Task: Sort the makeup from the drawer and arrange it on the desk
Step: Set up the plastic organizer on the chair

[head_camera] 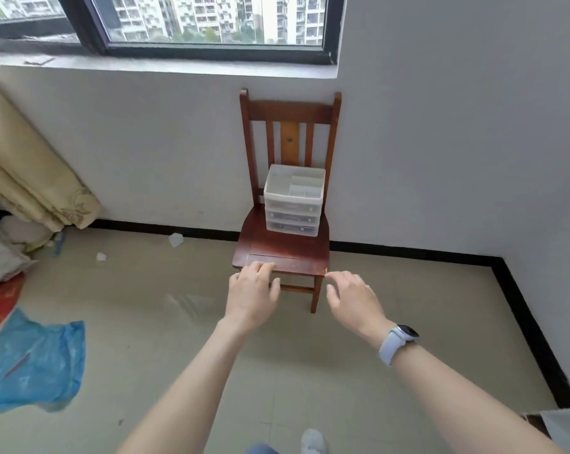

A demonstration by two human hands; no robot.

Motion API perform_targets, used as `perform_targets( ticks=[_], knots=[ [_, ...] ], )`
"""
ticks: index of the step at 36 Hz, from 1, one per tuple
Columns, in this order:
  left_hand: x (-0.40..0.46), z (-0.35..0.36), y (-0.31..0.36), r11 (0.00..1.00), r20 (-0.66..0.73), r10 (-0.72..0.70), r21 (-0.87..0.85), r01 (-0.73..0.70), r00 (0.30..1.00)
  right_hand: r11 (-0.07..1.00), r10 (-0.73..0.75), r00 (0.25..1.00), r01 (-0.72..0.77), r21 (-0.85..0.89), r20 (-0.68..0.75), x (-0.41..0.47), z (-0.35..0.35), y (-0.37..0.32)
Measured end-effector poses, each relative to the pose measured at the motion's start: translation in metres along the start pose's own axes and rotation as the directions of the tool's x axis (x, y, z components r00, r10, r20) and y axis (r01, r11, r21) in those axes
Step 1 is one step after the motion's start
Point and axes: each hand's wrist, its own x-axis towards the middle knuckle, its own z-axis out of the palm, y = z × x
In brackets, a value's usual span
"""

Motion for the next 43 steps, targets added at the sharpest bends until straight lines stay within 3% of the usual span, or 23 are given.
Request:
perform_targets(
  ticks=[5,9,13,16,20,23,32,39,43],
  knots=[
    [0.072,0.007,-0.025,0.998,0.022,-0.063,-0.025,0.063,0.998,0.952,0.064,0.996,-0.08,0.296,0.063,0.092,0.006,-0.001],
    [0.136,0.027,-0.054,0.996,0.102,-0.08,-0.036,0.084,0.992,0.807,0.211,0.967,-0.255,0.533,0.143,0.172,0.027,0.001],
    [0.208,0.05,-0.084,0.996,0.173,-0.066,-0.041,0.074,0.983,0.673,0.326,0.928,-0.36,0.646,0.177,0.253,0.056,0.005],
    [0.263,0.067,-0.104,0.997,0.227,-0.044,-0.059,0.059,0.973,0.413,0.464,0.836,-0.496,0.764,0.293,0.313,0.081,0.008],
    [0.335,0.092,-0.131,0.996,0.281,-0.011,-0.085,0.036,0.96,-0.15,0.52,0.656,-0.561,0.814,0.548,0.384,0.114,0.014],
    [0.38,0.114,-0.144,0.996,0.332,0.004,-0.082,0.025,0.943,-0.352,0.521,0.593,-0.506,0.787,0.614,0.43,0.139,0.021],
    [0.449,0.164,-0.168,0.987,0.374,0.154,-0.093,-0.128,0.915,-0.587,0.52,0.502,-0.377,0.716,0.691,0.519,0.189,0.042],
    [0.457,0.184,-0.171,0.976,0.362,0.213,-0.126,-0.179,0.907,-0.677,0.478,0.526,-0.29,0.676,0.704,0.516,0.207,0.047],
    [0.453,0.191,-0.173,0.964,0.271,0.266,-0.081,-0.253,0.925,-0.698,0.442,0.542,-0.293,0.654,0.715,0.497,0.212,0.048]
  ],
)
